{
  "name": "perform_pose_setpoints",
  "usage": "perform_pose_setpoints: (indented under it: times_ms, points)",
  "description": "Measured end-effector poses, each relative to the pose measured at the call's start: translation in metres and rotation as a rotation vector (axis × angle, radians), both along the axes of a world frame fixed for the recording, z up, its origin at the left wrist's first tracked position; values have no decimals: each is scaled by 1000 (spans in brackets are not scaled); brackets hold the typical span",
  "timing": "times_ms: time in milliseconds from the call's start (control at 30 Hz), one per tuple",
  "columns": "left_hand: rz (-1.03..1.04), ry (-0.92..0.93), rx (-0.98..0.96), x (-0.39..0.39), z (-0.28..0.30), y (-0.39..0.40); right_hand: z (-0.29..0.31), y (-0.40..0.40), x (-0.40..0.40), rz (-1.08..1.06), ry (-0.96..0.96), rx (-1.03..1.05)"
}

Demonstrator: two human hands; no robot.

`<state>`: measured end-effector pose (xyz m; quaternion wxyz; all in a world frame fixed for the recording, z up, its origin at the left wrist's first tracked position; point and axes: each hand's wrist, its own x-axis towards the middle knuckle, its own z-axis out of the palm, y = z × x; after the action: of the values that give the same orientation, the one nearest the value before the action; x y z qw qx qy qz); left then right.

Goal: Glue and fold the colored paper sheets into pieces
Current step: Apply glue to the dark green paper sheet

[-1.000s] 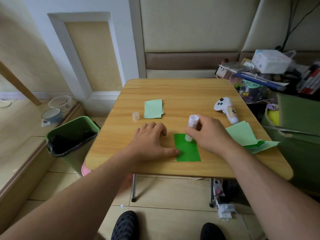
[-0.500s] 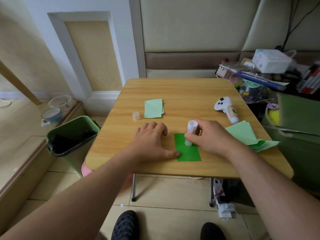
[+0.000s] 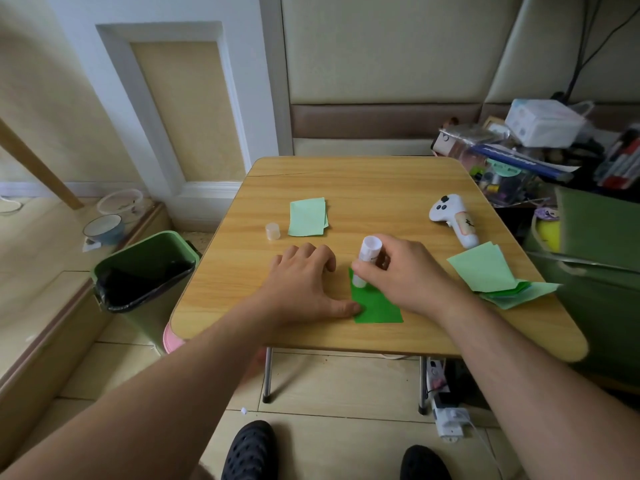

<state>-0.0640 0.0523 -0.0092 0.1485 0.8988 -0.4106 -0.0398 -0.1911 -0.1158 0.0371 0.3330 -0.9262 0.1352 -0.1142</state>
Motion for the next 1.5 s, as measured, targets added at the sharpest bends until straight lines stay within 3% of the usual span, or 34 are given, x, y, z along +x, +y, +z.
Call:
perform_pose_setpoints:
  times_ms: [167,467,800,1033,1500]
  points:
    - [9,2,-8,-1,0,0,-7,2,3,56,56,-39]
    - [-21,17,-1,-1,2,2,0,-34,-12,-27,151,-51]
    - [-22,16,19,-1,3,2,5,-23,-8,-73,7,16]
    - [-2,10,14,-2,3,1,-11,2,3,51,56,-29]
    - [-28,12,11,0,3,2,5,-34,-16,-70,166,-121]
